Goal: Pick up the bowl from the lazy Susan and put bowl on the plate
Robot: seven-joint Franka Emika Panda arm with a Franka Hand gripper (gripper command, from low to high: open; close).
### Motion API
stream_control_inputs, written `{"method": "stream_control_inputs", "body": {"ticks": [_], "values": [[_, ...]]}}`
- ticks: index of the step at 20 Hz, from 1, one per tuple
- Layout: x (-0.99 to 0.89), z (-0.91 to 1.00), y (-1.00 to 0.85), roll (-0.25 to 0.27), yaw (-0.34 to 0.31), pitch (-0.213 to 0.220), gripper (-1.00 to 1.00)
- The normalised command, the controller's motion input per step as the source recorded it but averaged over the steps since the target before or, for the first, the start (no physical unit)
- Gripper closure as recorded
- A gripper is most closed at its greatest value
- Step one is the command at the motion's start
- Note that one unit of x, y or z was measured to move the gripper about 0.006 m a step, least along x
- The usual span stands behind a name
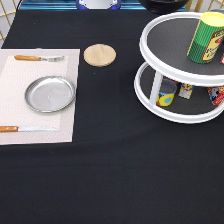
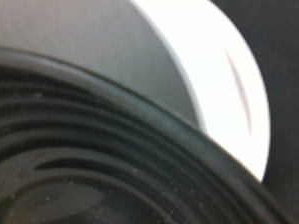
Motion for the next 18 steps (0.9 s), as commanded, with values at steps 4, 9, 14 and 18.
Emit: {"method": "stream_control_inputs", "body": {"ticks": [4,9,14,18], "values": [[0.48,-0.14,-0.81,0.0,-0.049,-0.047,1.0],[0.39,-0.13,-0.7,0.0,-0.095,-0.028,1.0],[0.27,-0.04,-0.61,0.0,-0.132,-0.001,1.0],[0.19,0.0,-0.55,0.004,-0.149,0.001,1.0]]}}
